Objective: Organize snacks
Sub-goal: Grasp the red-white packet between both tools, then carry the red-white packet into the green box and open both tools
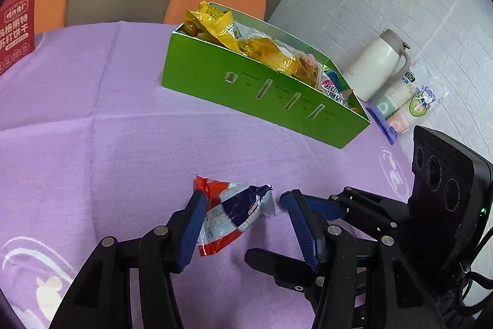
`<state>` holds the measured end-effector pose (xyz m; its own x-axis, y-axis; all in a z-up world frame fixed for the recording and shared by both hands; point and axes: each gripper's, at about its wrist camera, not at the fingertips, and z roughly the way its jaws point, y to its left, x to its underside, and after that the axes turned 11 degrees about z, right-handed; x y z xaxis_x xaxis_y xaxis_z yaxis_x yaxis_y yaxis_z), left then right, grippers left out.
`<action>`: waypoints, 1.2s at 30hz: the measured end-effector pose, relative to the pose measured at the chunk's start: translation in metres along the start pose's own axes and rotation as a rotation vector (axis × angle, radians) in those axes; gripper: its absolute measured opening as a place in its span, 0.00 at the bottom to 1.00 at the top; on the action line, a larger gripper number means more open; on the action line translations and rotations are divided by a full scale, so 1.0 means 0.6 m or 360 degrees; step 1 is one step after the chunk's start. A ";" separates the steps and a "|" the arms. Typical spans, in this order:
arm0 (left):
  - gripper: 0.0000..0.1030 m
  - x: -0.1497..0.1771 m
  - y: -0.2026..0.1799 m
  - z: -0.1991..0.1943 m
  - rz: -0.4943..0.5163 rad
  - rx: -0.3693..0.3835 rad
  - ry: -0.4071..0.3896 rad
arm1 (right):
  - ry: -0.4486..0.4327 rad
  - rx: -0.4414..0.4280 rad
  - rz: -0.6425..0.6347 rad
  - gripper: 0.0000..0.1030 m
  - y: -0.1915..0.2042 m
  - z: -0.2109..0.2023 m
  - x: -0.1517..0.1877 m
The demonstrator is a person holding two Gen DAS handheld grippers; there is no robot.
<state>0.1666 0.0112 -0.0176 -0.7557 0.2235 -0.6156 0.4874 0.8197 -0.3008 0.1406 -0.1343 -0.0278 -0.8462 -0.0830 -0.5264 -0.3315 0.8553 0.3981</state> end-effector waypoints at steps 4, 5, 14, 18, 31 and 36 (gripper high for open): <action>0.53 -0.003 0.003 0.012 0.0033 0.0001 0.0025 | -0.0009 0.0028 -0.0028 0.53 0.006 0.012 -0.006; 0.53 -0.003 0.006 0.013 0.0020 0.0008 0.0026 | -0.0006 0.0032 -0.0025 0.46 0.006 0.014 -0.008; 0.33 0.005 -0.006 0.008 0.0141 -0.0116 0.0007 | -0.0031 0.0011 0.0030 0.26 0.003 0.017 -0.008; 0.31 0.001 -0.028 -0.004 0.0192 -0.0167 -0.0012 | -0.0083 0.0022 0.0030 0.14 0.004 -0.012 0.001; 0.31 -0.137 -0.118 -0.068 0.0424 -0.0215 -0.0261 | -0.0458 0.0028 0.0040 0.13 -0.016 -0.146 -0.088; 0.30 -0.194 -0.125 -0.046 0.0438 -0.0234 -0.0290 | -0.0514 0.0043 0.0083 0.13 -0.038 -0.141 -0.138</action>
<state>0.2057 -0.0615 0.0967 -0.5080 0.3598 -0.7826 0.5836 0.8120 -0.0055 0.1829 -0.1901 0.0703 -0.6844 0.1242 -0.7185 -0.2763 0.8677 0.4132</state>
